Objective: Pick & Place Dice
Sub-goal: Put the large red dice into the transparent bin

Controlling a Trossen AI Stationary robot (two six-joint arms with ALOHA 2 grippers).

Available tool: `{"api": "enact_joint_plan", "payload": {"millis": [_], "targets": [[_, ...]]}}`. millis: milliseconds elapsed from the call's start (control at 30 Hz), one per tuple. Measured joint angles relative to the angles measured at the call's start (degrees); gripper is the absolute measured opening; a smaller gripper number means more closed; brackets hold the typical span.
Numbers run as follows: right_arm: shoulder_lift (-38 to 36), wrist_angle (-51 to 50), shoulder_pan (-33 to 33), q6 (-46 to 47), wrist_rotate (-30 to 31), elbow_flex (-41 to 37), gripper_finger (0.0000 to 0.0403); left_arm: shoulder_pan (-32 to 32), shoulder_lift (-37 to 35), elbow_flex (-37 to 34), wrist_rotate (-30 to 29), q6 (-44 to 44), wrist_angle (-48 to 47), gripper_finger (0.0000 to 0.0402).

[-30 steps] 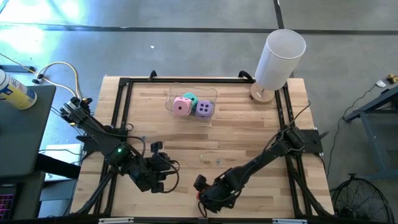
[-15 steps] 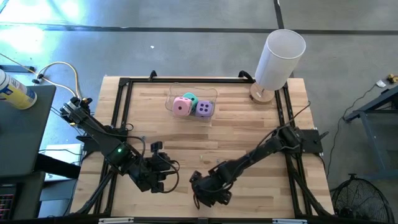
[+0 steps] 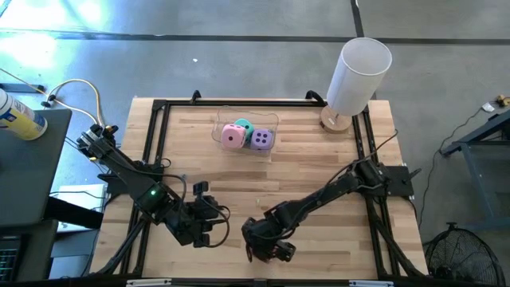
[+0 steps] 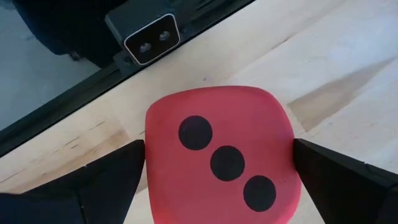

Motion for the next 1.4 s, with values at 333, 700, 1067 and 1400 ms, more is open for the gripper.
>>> {"api": "enact_joint_plan", "payload": {"millis": [333, 700, 1067, 1400], "targets": [[0.0, 4.8, -1.7, 1.6, -3.7, -4.3, 0.0396, -1.2, 0.0, 0.0, 0.2, -0.1, 0.0, 0.0144], [0.0, 6.9, -2.2, 3.1, -6.6, -4.8, 0.0396, -2.6, 0.0, 0.0, 0.2, -0.6, 0.1, 0.0144], [0.0, 8.8, -2.2, 4.2, -8.2, -5.4, 0.0396, -2.6, 0.0, 0.0, 0.2, -1.3, 0.1, 0.0144], [-1.1, 19.3, -2.3, 7.1, -10.1, -11.8, 0.0396, -2.6, 0.0, 0.0, 0.2, -1.3, 0.2, 0.0144]]}}
